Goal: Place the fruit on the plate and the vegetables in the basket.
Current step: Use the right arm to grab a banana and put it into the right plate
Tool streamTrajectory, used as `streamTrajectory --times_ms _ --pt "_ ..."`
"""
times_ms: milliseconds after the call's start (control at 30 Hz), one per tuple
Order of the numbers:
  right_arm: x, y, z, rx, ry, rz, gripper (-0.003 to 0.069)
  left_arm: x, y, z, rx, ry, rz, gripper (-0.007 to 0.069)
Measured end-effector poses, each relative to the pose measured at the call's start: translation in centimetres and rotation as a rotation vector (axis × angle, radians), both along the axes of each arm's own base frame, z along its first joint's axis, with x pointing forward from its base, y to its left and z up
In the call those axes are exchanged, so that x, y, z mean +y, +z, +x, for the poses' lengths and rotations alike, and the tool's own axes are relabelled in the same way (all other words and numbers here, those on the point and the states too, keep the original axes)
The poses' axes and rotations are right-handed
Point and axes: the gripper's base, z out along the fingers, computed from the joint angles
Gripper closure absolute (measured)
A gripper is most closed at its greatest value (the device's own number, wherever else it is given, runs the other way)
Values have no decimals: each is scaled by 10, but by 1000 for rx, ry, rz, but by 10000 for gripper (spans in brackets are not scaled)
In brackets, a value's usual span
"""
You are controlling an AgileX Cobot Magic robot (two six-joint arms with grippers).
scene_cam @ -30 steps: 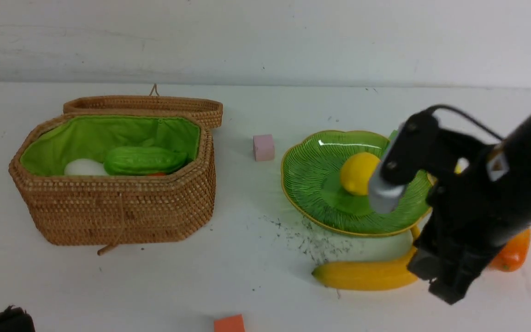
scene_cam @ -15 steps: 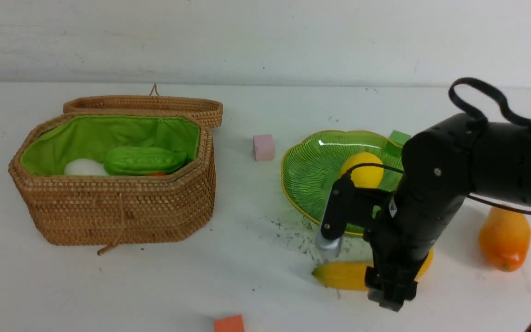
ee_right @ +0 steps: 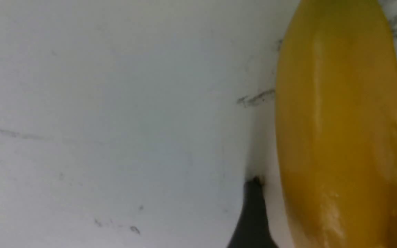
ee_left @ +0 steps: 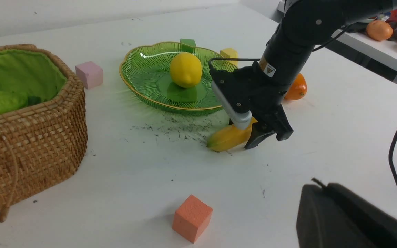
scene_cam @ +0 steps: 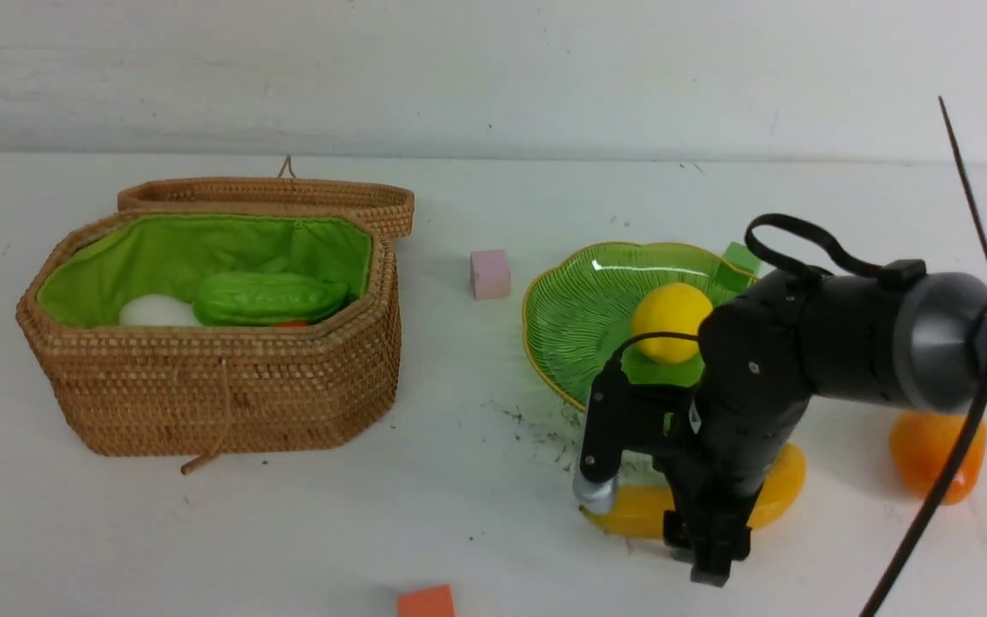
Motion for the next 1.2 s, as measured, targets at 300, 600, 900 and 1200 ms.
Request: streamTrajectory --times_ms 300,600,900,1200 --pt "0 -4 -2 40 -12 -10 343 0 -1 0 5 -4 3 638" --pt "1 24 -24 106 -87 -21 343 0 -1 -1 11 -9 7 638" --pt "12 122 -1 -295 -89 193 343 3 8 4 -72 55 -48 637" --pt "13 85 52 -430 -122 250 343 4 11 6 -98 75 -69 634"
